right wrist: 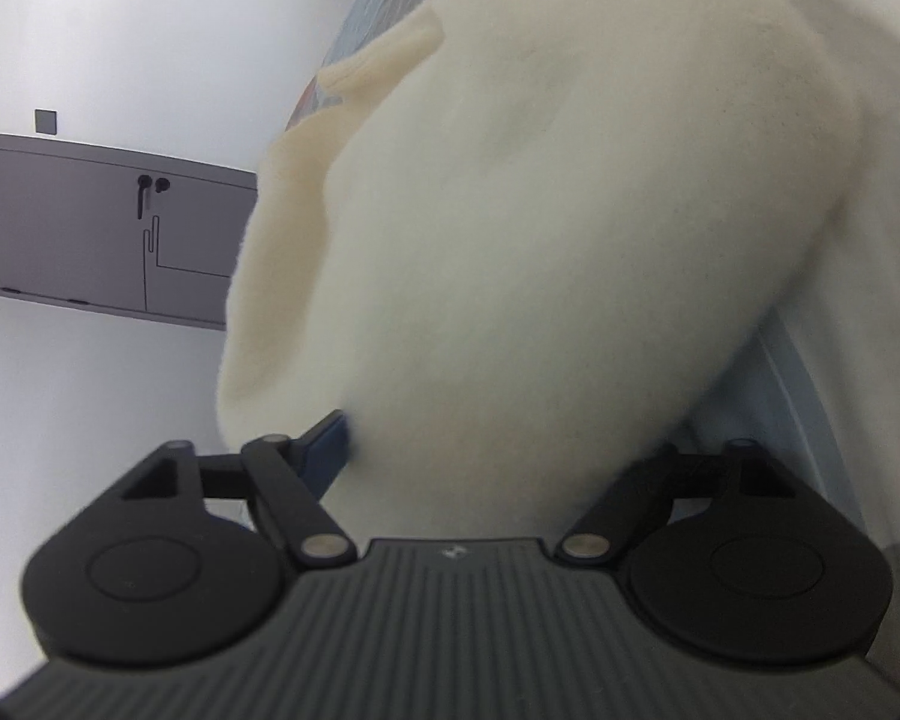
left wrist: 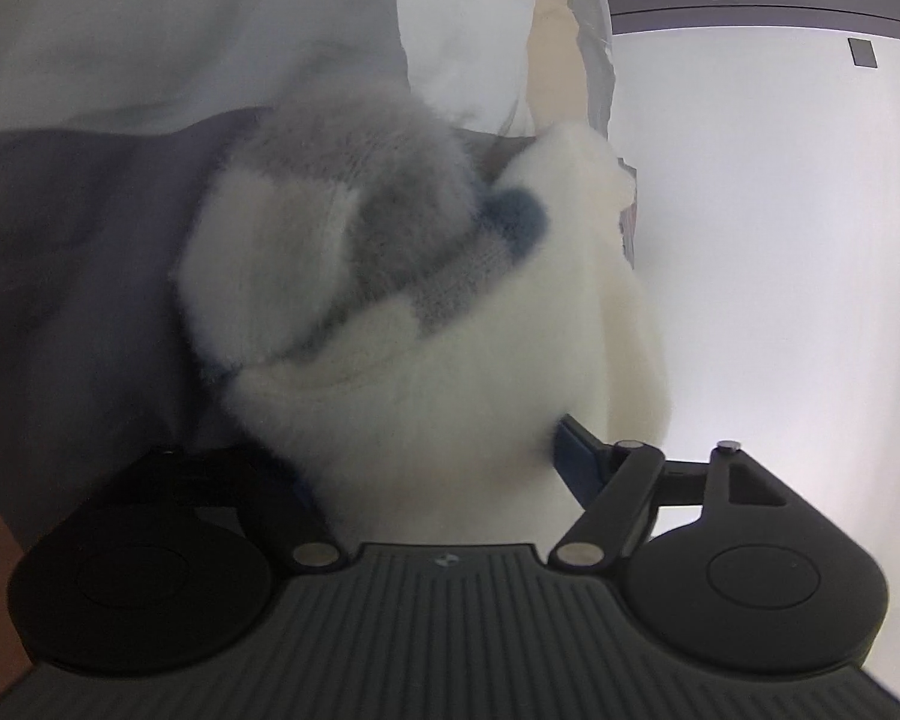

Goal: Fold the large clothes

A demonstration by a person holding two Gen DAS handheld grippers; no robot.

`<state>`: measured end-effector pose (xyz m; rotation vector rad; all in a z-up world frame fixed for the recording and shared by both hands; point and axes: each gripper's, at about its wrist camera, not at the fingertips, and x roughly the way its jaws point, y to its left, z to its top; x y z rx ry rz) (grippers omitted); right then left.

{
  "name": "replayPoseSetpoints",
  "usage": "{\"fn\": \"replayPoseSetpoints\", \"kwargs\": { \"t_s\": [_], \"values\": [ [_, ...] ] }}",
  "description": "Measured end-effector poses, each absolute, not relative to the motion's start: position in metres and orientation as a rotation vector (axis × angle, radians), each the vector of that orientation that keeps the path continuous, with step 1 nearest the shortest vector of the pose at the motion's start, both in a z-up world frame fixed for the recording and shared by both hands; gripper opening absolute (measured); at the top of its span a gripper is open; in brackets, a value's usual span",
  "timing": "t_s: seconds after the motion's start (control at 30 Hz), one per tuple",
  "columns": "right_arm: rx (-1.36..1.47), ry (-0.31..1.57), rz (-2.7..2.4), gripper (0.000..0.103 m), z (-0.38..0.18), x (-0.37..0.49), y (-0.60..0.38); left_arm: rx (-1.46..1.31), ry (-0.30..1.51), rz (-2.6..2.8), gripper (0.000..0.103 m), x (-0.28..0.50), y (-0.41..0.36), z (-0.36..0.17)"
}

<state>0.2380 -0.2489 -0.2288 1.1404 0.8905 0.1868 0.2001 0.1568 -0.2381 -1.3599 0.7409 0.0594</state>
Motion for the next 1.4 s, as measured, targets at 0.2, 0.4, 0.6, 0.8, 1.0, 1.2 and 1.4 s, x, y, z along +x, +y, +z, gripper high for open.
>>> {"fn": "replayPoseSetpoints", "kwargs": {
  "t_s": [0.2,0.4,0.6,0.8,1.0,1.2,1.4],
  "values": [
    [0.965,0.827,0.196,0.037,-0.211,0.231,-0.245,-1.23,0.69,0.072,0.038,0.193,0.152,-0.215],
    [0.877,0.72,0.251,0.03,-0.178,0.204,-0.25,-1.13,0.605,0.026,0.034,0.163,0.136,-0.181],
    [0.843,0.728,0.301,0.03,-0.149,0.175,-0.264,-1.107,0.574,-0.035,0.034,0.118,0.133,-0.147],
    [0.827,0.707,0.371,0.03,-0.12,0.137,-0.272,-1.091,0.564,-0.078,0.034,0.067,0.122,-0.129],
    [0.841,0.727,0.398,0.033,-0.117,0.129,-0.28,-1.106,0.57,-0.109,0.039,0.065,0.123,-0.133],
    [0.922,0.715,0.447,0.054,-0.114,0.143,-0.282,-1.184,0.523,-0.156,0.061,0.089,0.132,-0.126],
    [0.931,0.669,0.454,0.066,-0.094,0.17,-0.274,-1.128,0.49,-0.167,0.061,0.132,0.133,-0.105]
  ]
}}
